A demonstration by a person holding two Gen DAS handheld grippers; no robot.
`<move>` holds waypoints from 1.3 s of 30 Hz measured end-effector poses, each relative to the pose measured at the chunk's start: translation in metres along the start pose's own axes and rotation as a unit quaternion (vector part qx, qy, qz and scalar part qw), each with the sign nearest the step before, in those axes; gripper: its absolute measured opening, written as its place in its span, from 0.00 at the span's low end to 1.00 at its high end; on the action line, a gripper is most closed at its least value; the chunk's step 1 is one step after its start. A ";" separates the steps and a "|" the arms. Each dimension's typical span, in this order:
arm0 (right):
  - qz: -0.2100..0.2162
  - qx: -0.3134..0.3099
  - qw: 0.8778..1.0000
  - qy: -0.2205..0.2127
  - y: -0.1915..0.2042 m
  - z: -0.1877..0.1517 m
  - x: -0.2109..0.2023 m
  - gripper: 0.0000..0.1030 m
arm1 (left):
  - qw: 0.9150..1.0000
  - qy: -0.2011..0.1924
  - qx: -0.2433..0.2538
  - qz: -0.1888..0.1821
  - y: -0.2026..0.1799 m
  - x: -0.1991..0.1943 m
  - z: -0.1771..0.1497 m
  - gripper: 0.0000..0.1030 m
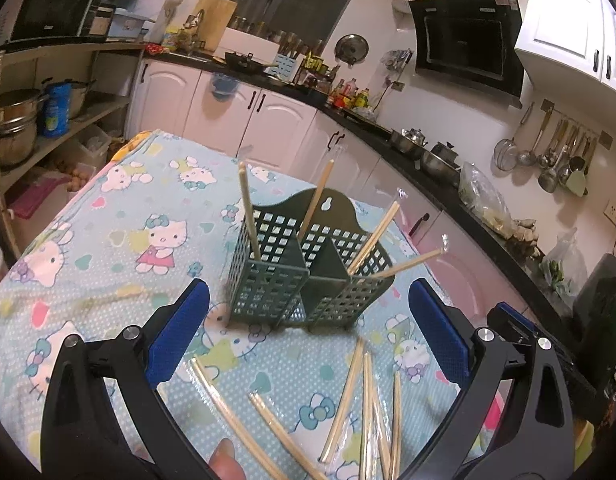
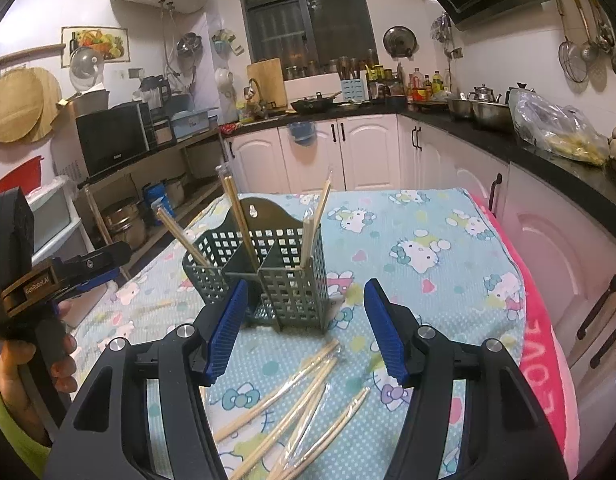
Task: Organize utensils
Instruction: 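Move both open tools back toward the remaining chopsticks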
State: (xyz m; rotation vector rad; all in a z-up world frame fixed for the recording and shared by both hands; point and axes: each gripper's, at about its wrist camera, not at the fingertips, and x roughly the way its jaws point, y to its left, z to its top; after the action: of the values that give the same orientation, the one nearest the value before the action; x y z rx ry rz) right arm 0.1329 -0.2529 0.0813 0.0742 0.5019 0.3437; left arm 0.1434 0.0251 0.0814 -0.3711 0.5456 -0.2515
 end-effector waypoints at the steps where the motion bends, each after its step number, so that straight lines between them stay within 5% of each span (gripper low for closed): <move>1: 0.001 0.000 1.000 0.001 0.000 -0.001 -0.001 0.57 | 1.000 0.001 -0.001 0.001 0.001 -0.001 -0.001 0.89; 26: 0.017 0.010 0.997 0.078 0.002 -0.047 0.015 0.56 | 0.998 0.059 -0.015 0.028 0.024 0.000 -0.050 0.89; 34: 0.023 0.014 0.993 0.118 -0.001 -0.061 0.038 0.48 | 0.995 0.092 -0.022 0.044 0.037 0.012 -0.068 0.89; 39: 0.019 0.018 0.990 0.141 -0.004 -0.068 0.055 0.43 | 0.992 0.117 -0.026 0.049 0.044 0.023 -0.080 0.77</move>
State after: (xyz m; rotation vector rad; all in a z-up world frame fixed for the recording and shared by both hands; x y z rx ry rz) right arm 0.1470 -0.2389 -0.0039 0.0696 0.7883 0.3856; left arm 0.1246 0.0357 -0.0101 -0.3662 0.7995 -0.1875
